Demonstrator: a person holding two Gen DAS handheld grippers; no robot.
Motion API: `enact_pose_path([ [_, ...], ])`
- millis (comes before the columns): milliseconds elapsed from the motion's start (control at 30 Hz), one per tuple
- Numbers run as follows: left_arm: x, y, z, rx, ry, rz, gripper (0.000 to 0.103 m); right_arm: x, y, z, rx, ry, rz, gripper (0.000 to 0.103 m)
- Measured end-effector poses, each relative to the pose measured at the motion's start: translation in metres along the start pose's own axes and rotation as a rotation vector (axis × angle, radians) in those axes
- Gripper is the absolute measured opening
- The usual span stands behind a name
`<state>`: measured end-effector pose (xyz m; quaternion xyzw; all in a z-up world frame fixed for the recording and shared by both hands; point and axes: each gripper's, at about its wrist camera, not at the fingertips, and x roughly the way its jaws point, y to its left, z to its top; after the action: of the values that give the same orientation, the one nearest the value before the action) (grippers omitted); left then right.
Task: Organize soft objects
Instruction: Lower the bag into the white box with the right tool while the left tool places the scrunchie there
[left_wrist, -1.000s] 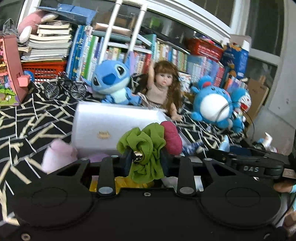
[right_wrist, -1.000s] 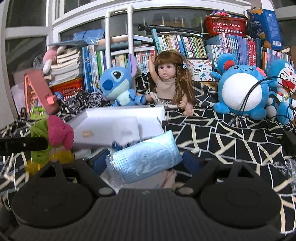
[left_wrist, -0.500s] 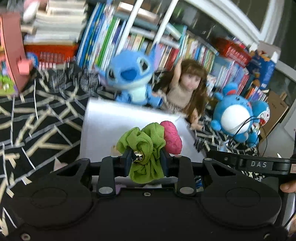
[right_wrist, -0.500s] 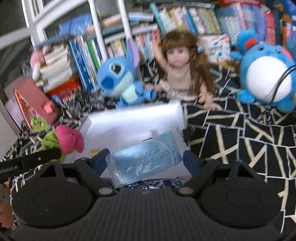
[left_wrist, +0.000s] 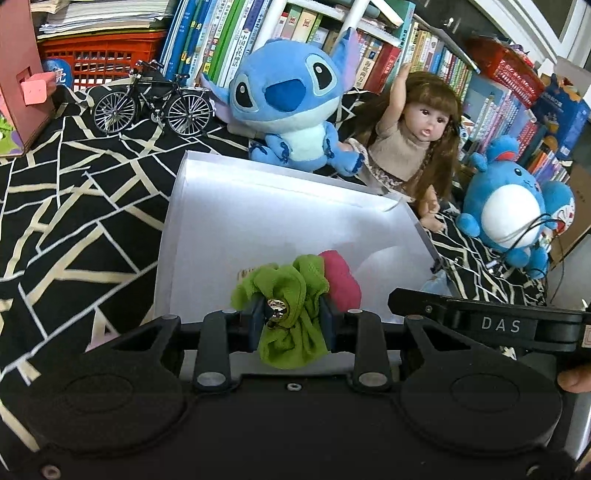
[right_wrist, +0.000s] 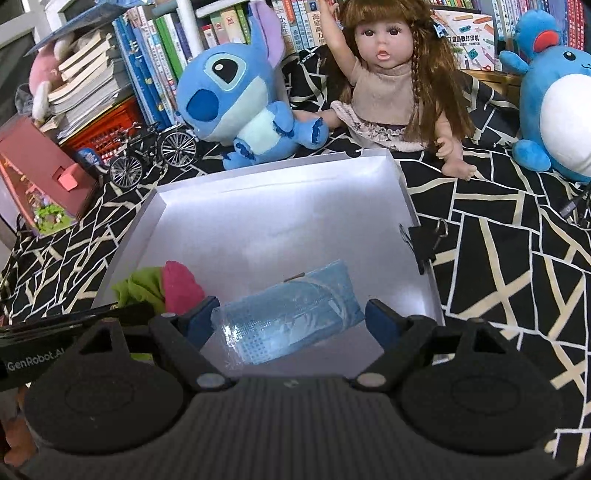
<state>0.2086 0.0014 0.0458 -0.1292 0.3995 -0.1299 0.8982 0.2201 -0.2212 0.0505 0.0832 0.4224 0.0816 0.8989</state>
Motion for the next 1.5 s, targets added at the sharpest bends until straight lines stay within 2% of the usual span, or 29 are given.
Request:
enact_pose_path([
  [333, 0.019, -0.002, 0.011, 0.003, -0.018, 0.023, 0.03, 0.017, -0.004, 0.008, 0.033, -0.026, 0.007, 0.086],
  [967, 0.016, -0.006, -0.006, 0.055, 0.0, 0.049, 0.037, 0.027, -0.006, -0.005, 0.048, 0.053, -0.009, 0.087],
  [1500, 0.015, -0.008, -0.012, 0.075, 0.0, 0.067, 0.039, 0.024, -0.004, -0.009, 0.035, 0.061, -0.01, 0.092],
])
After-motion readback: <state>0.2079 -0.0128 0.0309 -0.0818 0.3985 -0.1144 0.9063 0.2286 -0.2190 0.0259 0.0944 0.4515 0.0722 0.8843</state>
